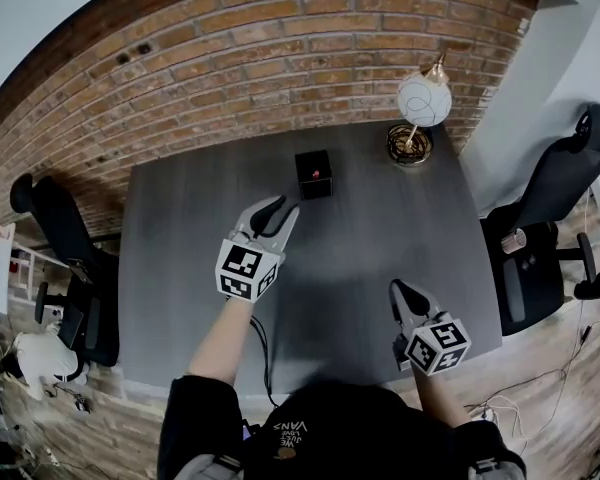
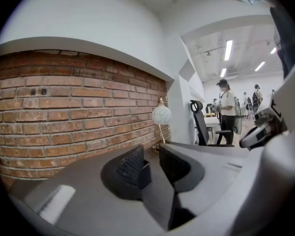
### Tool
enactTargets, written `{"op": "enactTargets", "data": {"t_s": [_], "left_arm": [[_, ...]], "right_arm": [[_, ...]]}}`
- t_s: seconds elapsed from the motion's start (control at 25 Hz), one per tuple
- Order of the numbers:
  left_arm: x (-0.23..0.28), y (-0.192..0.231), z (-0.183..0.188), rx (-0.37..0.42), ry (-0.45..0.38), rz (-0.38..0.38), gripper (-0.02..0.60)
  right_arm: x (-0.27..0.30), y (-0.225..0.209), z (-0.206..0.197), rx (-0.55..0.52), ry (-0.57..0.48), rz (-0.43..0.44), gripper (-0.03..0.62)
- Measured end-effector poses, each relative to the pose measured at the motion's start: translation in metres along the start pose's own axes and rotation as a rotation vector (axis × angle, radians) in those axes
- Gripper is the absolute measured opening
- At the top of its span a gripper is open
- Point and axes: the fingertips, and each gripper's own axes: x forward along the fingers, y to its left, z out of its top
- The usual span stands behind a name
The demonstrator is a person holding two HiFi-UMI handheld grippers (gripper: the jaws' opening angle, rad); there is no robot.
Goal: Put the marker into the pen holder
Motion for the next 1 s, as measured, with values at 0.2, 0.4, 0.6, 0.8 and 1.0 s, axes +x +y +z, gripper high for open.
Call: {"op": "enactTargets", "data": {"t_s": [0.2,0.4,0.6,0.8,1.0], "left_arm": [[-0.03,-0.006,0.012,-0.008,-0.034,0.001,0.133],[-0.061,-0.011,0.017,-0.001,-0.041,0.006,0.12],[-0.092,-0.014,0.019,-0.012,-0.048,0.008,0.109],[-0.117,-0.021,0.022,-0.002,-0.063,0.016,0.078],[-0.143,-0.026,0.015,-0.033,-0.074,0.027,0.061]], "right_arm": [[0.001,0.016,0.006,-0.015,-0.016,0.016,0.002],[0.002,0.032,0.011,-0.029,-0.035,0.027,0.002],[-0.001,0.047,0.011,-0.035,-0.049,0.03,0.002],[-0.004,0.061,0.01,-0.045,-0.064,0.045,0.002],[-0.005,0.074,0.011,-0.06,-0.081,0.048,0.002]]}}
